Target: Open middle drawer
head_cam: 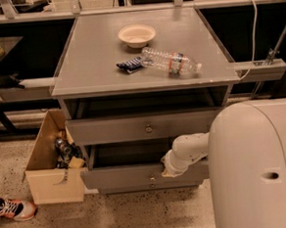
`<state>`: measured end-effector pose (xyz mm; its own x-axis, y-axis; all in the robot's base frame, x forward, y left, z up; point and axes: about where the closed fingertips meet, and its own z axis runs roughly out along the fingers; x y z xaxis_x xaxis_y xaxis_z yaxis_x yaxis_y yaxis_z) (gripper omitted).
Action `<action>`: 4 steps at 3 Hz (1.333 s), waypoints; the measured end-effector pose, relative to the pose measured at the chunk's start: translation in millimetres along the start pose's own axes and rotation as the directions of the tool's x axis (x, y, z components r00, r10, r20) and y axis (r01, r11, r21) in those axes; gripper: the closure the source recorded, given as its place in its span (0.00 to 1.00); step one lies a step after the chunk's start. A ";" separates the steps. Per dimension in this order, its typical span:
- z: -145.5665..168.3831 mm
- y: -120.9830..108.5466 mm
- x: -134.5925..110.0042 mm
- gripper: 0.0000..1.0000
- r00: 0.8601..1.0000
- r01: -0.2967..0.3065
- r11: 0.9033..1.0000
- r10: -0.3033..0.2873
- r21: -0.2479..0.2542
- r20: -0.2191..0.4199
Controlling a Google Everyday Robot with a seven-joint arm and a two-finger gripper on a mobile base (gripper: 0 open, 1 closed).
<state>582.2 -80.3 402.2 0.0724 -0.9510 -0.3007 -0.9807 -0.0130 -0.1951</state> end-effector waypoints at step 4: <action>0.1 8.4 -5.9 0.53 1.000 0.006 1.000 -0.006 -0.025 0.028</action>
Offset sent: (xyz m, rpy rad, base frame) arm -0.1292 0.0879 -0.0206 0.3860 0.3301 0.2987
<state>573.5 -74.7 402.3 0.0830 -0.9419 -0.3255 -0.9844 -0.0267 -0.1738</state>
